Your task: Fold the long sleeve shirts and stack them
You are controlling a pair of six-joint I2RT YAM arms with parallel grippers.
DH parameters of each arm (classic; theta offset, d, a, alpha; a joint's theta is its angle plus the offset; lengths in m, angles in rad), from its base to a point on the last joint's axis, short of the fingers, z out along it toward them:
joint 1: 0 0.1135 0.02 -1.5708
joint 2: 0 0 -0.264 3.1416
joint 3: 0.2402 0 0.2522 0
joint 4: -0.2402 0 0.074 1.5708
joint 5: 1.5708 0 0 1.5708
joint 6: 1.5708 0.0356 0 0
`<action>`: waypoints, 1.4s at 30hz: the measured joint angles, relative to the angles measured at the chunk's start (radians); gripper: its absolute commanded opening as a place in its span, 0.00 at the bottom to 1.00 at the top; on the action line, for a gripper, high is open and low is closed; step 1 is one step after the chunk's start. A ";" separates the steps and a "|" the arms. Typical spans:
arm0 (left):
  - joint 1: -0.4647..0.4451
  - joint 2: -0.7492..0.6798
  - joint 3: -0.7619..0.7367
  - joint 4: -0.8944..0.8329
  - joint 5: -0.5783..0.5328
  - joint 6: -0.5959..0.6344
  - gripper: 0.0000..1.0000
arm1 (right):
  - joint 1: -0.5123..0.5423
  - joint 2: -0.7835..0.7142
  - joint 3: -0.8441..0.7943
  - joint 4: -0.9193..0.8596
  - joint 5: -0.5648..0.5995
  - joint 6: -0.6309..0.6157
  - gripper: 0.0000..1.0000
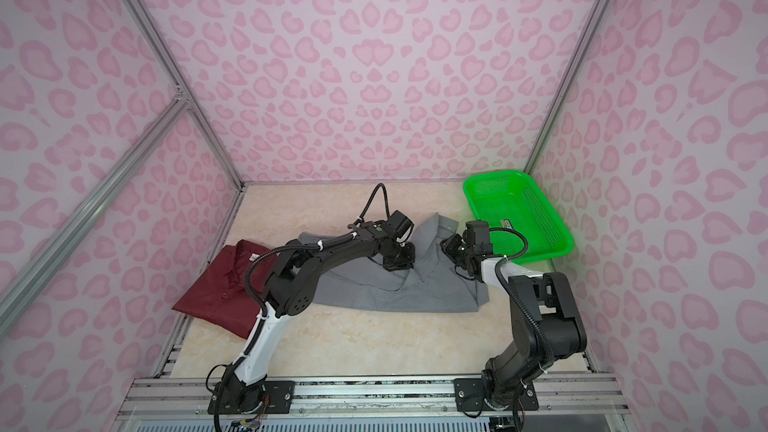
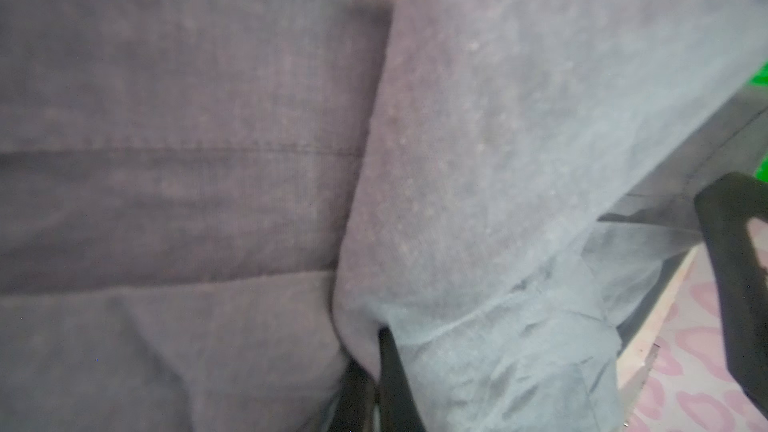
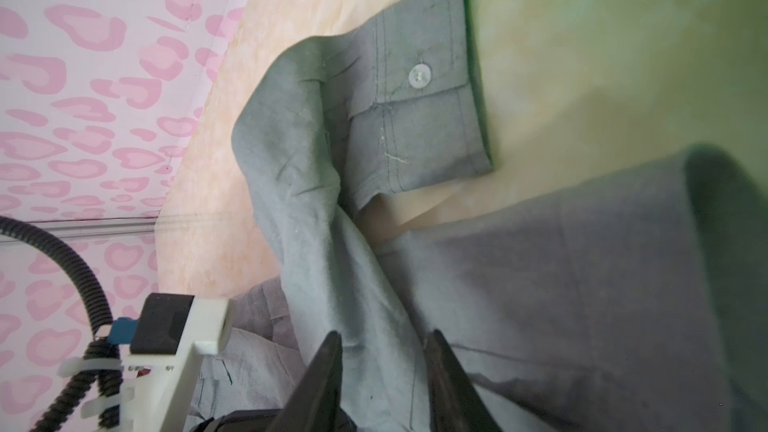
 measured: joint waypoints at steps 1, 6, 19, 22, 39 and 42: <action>0.006 -0.029 -0.048 0.041 0.017 -0.010 0.04 | 0.000 -0.004 -0.009 0.009 -0.007 0.001 0.35; 0.015 -0.161 -0.228 0.291 0.095 -0.110 0.04 | 0.010 -0.016 -0.045 0.045 -0.043 0.016 0.35; 0.021 -0.291 -0.396 0.625 0.163 -0.235 0.03 | 0.016 -0.009 -0.148 0.168 -0.120 0.087 0.35; 0.019 -0.293 -0.410 0.662 0.169 -0.254 0.04 | 0.021 0.014 -0.172 0.221 -0.138 0.117 0.35; 0.007 -0.301 -0.487 0.746 0.176 -0.286 0.03 | 0.093 0.221 -0.234 0.772 -0.218 0.393 0.16; 0.007 -0.301 -0.493 0.747 0.176 -0.287 0.03 | 0.093 0.230 -0.231 0.803 -0.218 0.401 0.00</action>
